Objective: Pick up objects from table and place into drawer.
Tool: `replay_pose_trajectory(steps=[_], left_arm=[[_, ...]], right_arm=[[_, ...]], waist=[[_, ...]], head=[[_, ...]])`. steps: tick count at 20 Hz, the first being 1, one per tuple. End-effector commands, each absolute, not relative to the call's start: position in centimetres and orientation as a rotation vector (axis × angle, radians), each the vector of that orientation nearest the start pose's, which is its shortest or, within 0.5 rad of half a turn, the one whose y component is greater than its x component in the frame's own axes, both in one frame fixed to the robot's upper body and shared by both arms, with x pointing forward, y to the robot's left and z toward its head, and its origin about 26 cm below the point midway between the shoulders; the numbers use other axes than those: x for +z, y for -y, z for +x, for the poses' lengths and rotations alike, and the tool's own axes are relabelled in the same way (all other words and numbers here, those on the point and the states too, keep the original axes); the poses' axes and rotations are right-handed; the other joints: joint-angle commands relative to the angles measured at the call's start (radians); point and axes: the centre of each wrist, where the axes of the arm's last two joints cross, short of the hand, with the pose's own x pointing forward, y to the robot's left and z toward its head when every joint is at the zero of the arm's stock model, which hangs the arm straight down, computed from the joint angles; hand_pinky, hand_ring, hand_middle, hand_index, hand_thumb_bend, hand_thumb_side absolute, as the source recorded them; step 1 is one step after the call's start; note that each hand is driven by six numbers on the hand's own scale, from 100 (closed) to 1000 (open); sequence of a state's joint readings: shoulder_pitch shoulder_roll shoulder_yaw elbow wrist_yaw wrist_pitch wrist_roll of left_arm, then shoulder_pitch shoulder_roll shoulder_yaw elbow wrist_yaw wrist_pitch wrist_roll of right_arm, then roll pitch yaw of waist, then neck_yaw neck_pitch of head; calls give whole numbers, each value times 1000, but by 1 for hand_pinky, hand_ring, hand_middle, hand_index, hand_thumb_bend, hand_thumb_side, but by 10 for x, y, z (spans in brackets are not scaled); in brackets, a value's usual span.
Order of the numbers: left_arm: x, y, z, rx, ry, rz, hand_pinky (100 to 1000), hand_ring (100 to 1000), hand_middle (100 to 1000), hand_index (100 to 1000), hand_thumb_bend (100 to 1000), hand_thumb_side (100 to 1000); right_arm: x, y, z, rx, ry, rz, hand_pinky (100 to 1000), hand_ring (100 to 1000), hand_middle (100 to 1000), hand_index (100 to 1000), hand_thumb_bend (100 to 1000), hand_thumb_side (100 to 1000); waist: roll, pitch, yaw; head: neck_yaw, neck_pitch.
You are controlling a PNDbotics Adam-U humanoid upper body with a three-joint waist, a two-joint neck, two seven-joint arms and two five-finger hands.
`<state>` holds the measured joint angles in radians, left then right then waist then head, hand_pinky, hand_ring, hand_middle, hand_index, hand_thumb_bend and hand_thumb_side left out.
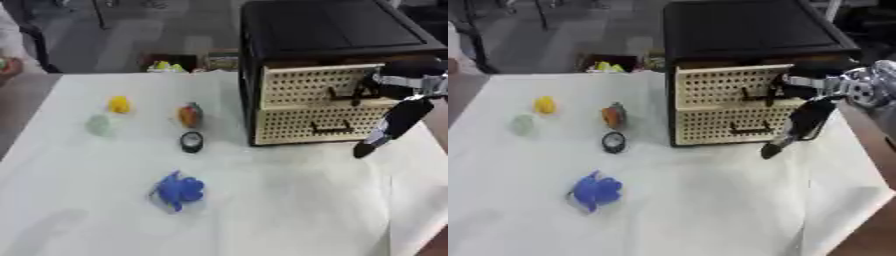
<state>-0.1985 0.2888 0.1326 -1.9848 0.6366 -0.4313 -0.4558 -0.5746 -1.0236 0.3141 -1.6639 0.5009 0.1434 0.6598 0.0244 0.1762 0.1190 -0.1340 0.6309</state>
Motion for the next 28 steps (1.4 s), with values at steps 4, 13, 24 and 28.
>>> replay_pose_trajectory(steps=[4, 13, 24, 28], left_arm=[[185, -301, 288, 495, -3441, 742, 709, 755, 743, 812, 100, 811], [185, -301, 288, 490, -3440, 738, 709, 755, 744, 812, 100, 809], [185, -301, 288, 486, -3442, 738, 709, 754, 744, 812, 100, 807], [184, -302, 288, 484, -3444, 735, 709, 754, 744, 813, 100, 807]], right_arm=[[269, 338, 337, 1645, 1092, -892, 100, 100, 100, 660, 1000, 552], [267, 337, 325, 1652, 1097, -891, 100, 100, 100, 657, 1000, 533], [269, 331, 329, 1638, 1116, -894, 100, 100, 100, 654, 1000, 551], [269, 333, 334, 1637, 1114, -892, 100, 100, 100, 653, 1000, 551]], waist=[[-1, -11, -2], [-1, -11, -3], [0, -15, -6], [0, -16, -8]], head=[[0, -13], [1, -14], [3, -14], [6, -13]])
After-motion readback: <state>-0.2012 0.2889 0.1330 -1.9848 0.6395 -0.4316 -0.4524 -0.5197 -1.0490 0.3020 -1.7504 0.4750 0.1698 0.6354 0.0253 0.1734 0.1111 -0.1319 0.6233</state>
